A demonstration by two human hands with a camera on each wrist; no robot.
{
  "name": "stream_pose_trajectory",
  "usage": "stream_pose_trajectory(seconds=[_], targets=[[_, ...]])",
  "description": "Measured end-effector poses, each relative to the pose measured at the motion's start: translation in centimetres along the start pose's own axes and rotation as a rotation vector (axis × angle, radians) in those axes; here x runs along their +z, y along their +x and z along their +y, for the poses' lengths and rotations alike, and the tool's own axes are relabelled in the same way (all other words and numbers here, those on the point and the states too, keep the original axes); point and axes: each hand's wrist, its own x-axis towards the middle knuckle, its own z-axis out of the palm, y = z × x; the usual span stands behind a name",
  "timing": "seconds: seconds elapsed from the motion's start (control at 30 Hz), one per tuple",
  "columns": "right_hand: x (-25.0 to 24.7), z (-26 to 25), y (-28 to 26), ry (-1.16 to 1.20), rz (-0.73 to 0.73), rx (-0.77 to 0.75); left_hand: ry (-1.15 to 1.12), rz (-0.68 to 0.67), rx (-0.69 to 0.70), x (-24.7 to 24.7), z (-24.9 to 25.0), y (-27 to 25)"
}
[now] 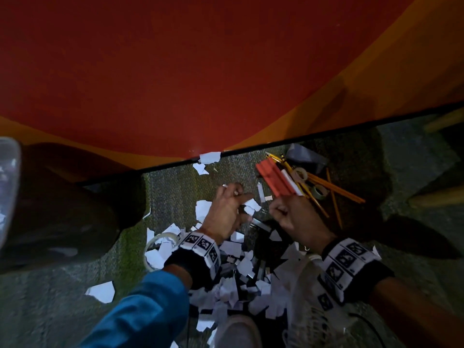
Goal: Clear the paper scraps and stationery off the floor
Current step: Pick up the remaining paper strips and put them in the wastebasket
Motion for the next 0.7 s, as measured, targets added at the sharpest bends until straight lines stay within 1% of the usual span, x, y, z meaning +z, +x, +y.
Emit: stream_pose_trajectory(seconds=[0.1,0.2,0.27,0.3,0.37,0.43,0.47,0.53,0.57,0.63,0.7], targets=[[-0.1,0.3,0.0,0.022,-0.004,0.008,-0.072,0.145,0.065,1.2,0.0,-0.1],[-0.6,0.5,-0.8,0.023,0.012,0.04,-0.143,0.176,0.086,1.9,0.3,0.0],[-0.9,0.8,-1.8,0.028,-0.032,0.048,-0.188,0.195,0.105,2.0,0.7,-0.2],[-1.0,0.9,-2.3,0.022,-0.084,0.053,-0.219,0.209,0.098,2.1,0.8,-0.2],[-0.8,1.1,-3.1,-0.064,-0.217,0.047,-0.361,0.24,0.02,2.1,0.7,-0.5],[0.1,1.3,-3.4,-0.161,-0.317,0.052,-0.578,0.31,-0.132,1.5,0.2,-0.9],[0.7,1.4,-3.5,-0.191,-0.323,0.047,-0.662,0.356,-0.222,0.9,0.0,-1.3],[2.0,1.5,-3.6,-0.228,-0.263,0.038,-0.816,0.431,-0.358,-0.3,-0.6,-2.3],[2.4,1.6,-3.5,-0.219,-0.217,0.036,-0.85,0.457,-0.396,-1.0,-1.2,-2.8],[2.8,1.8,-3.5,-0.174,-0.15,0.028,-0.827,0.482,-0.404,-1.8,-2.5,-3.7],[2.9,1.9,-3.4,-0.141,-0.151,0.032,-0.714,0.446,-0.368,-2.1,-3.7,-4.5]])
